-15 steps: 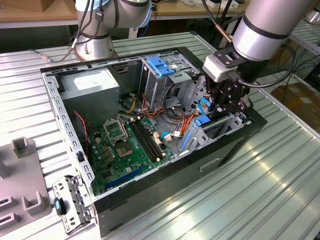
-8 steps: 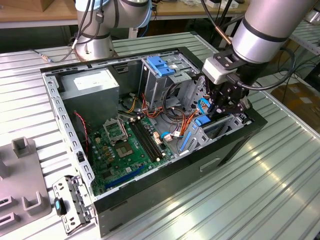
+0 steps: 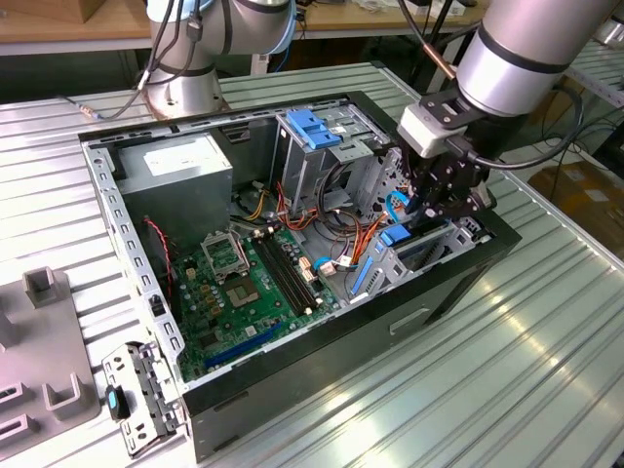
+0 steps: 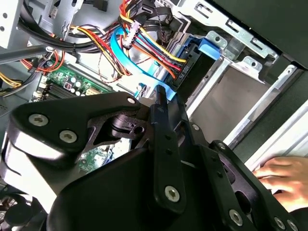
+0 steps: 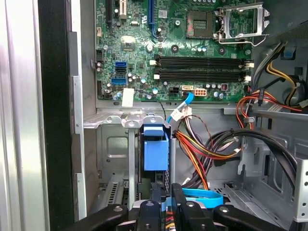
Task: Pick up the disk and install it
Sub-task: 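Insert the second disk wire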
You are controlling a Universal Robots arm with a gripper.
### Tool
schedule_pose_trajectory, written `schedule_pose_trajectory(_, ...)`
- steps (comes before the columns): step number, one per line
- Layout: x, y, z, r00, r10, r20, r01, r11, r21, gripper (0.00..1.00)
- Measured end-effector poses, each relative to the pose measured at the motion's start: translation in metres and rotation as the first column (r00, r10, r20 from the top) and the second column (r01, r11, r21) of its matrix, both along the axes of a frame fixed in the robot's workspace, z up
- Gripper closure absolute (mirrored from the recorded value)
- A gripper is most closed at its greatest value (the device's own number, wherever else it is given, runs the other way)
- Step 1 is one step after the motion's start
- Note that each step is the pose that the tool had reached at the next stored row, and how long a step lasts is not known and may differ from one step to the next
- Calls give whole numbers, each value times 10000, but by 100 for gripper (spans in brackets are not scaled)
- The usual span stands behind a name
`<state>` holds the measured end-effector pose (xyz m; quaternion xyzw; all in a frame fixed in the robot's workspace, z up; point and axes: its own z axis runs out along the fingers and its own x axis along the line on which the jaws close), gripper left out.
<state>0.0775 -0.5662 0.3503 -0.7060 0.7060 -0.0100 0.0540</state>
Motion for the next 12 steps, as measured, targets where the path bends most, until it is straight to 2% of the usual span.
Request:
schedule_pose_trajectory(4, 0, 1, 61, 10000, 0, 1, 0, 10000, 2, 76)
schedule_pose_trajectory(6, 0, 2, 60, 10000, 0, 2, 0, 10000, 4, 78)
schedule_pose_trajectory(7, 0, 2, 61, 10000, 0, 1, 0, 10000, 3, 84)
schedule_pose_trajectory(8, 0, 2, 62, 10000, 0, 1, 0, 10000, 2, 84)
schedule_pose_trajectory(9, 0, 3, 61, 10000, 0, 1, 0, 10000, 3, 89)
schedule_pose_trajectory(12, 0, 3, 62, 10000, 0, 1, 0, 10000, 2, 89)
